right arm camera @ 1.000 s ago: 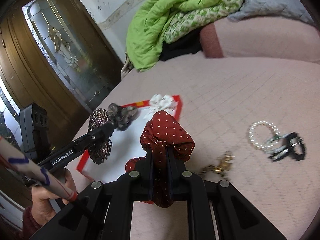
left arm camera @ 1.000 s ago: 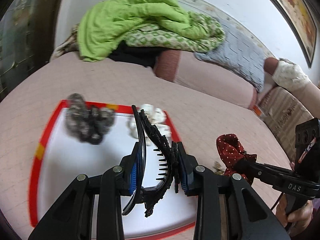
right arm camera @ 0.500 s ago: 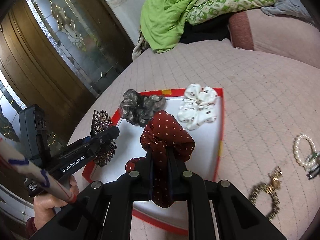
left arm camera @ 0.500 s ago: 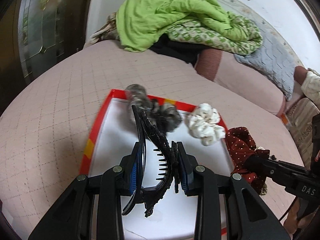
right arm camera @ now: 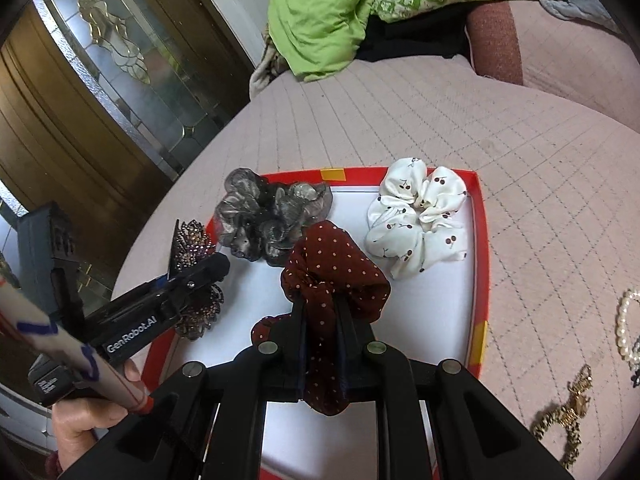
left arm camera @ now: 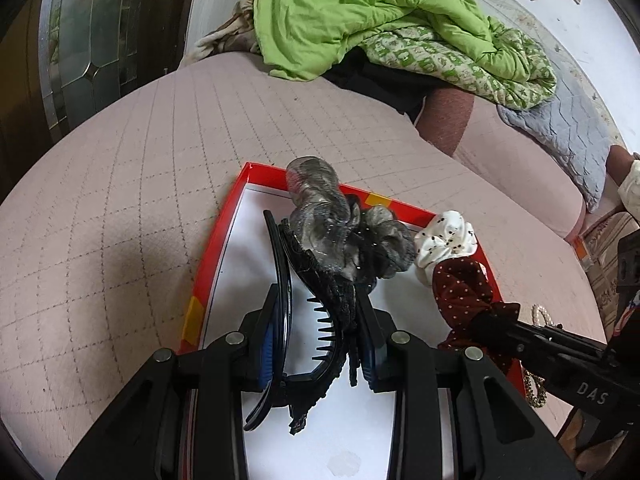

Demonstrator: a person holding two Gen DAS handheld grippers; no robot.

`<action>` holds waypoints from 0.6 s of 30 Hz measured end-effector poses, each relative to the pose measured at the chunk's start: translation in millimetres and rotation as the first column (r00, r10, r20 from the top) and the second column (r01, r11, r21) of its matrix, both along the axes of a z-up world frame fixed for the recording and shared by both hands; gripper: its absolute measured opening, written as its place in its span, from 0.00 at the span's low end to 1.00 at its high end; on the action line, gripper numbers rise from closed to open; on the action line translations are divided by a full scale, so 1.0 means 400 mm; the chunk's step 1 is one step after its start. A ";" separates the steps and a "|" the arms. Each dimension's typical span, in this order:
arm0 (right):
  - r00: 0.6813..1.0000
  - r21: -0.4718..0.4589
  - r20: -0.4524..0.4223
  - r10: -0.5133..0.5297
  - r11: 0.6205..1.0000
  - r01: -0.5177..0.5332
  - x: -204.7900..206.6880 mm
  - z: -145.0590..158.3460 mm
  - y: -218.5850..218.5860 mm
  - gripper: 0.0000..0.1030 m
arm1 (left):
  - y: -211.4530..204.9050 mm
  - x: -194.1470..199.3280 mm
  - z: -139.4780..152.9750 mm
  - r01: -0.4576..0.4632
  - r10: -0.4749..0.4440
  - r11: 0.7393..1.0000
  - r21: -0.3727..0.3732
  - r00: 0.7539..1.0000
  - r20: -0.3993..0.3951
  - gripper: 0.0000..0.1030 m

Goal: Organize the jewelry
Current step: 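Carry the claw clip and red scrunchie to the tray and release both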

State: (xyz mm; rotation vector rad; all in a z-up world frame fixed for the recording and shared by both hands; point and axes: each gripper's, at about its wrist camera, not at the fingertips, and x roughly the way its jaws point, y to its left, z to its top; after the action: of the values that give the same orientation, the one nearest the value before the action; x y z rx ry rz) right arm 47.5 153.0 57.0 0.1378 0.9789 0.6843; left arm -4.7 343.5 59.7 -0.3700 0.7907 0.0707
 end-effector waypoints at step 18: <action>0.999 -0.061 -0.016 -0.038 0.997 0.037 0.061 -0.042 0.055 0.15 | 0.011 0.016 -0.005 0.002 -0.002 1.000 -0.014 1.000 -0.001 0.31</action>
State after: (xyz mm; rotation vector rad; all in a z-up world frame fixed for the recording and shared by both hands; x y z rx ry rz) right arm 71.8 175.0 40.0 0.1080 1.0098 0.6195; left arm 1.6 347.8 57.8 -0.3829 0.7933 0.0639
